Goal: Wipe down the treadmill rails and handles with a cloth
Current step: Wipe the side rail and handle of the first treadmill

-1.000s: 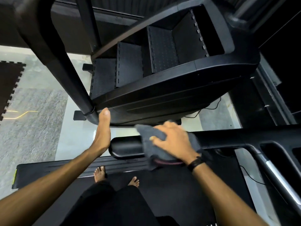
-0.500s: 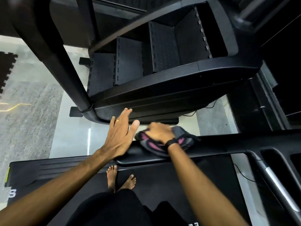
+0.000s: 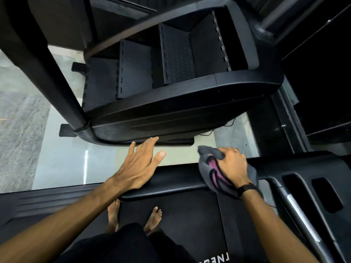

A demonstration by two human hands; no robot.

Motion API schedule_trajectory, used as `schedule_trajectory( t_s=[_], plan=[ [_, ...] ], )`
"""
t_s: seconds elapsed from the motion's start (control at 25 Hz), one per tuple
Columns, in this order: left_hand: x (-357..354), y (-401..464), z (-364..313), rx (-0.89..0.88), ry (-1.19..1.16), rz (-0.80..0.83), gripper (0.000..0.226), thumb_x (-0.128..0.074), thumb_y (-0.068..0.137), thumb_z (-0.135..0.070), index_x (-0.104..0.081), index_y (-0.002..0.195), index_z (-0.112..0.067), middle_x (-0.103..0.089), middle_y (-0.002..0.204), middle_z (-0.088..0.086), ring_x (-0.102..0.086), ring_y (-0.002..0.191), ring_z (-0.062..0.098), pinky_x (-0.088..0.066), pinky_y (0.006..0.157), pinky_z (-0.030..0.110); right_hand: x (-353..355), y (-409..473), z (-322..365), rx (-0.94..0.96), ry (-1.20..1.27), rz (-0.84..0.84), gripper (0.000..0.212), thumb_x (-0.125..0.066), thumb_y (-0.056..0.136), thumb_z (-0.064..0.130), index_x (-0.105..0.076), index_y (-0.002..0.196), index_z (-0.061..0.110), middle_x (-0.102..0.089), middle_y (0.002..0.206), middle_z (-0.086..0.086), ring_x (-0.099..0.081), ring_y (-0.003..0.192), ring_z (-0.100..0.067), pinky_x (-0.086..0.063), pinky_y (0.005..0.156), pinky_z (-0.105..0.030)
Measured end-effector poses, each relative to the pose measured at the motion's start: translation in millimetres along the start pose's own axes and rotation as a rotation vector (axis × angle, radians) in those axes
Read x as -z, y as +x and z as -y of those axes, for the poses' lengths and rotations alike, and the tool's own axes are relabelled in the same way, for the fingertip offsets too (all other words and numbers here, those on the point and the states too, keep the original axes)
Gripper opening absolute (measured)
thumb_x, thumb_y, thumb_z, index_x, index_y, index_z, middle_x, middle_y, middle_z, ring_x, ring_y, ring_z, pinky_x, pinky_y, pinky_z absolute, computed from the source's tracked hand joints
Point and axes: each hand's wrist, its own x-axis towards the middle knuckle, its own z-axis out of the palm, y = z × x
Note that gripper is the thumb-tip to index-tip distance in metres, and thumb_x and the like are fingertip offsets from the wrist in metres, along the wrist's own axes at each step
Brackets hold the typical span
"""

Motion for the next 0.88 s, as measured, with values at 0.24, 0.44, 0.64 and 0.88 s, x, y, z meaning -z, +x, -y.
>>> schedule_trajectory(
  t_s=[0.24, 0.44, 0.64, 0.88],
  plan=[
    [-1, 0, -7, -0.012, 0.012, -0.219, 0.066, -0.022, 0.099, -0.061, -0.04, 0.143, -0.015, -0.045, 0.143, -0.001, -0.042, 0.13, 0.014, -0.026, 0.115, 0.038, -12, 58, 15, -0.061, -0.094, 0.415, 0.056, -0.041, 0.089, 0.066, -0.068, 0.102, 0.02, -0.07, 0.113, -0.01, -0.062, 0.11, -0.033, -0.041, 0.097, -0.04],
    [-3, 12, 5, -0.07, -0.006, -0.5, 0.017, -0.066, 0.085, 0.003, -0.066, 0.086, -0.014, -0.053, 0.082, -0.006, -0.051, 0.077, 0.002, -0.046, 0.069, 0.021, -37, 54, 109, 0.262, -0.019, 0.676, 0.059, -0.041, 0.095, 0.063, -0.066, 0.123, 0.016, -0.061, 0.135, -0.015, -0.058, 0.123, -0.032, -0.043, 0.103, -0.041],
    [-11, 14, -10, 0.038, -0.128, -0.534, 0.032, -0.078, 0.084, -0.019, -0.06, 0.058, -0.023, -0.05, 0.046, -0.008, -0.045, 0.045, 0.002, -0.035, 0.048, 0.012, -18, -7, 102, 0.589, 0.155, 0.249, 0.055, -0.045, 0.092, 0.067, -0.064, 0.119, 0.023, -0.06, 0.12, -0.013, -0.053, 0.117, -0.032, -0.038, 0.099, -0.044],
    [-37, 23, -56, 0.025, 0.393, -0.558, 0.059, -0.042, 0.091, -0.06, -0.025, 0.052, -0.019, -0.03, 0.041, -0.007, -0.035, 0.043, 0.019, -0.024, 0.049, 0.028, 1, 2, -39, 0.524, 0.09, 0.027, 0.047, -0.043, 0.091, 0.068, -0.062, 0.111, 0.03, -0.06, 0.101, -0.001, -0.056, 0.103, -0.024, -0.043, 0.086, -0.04]
  ],
)
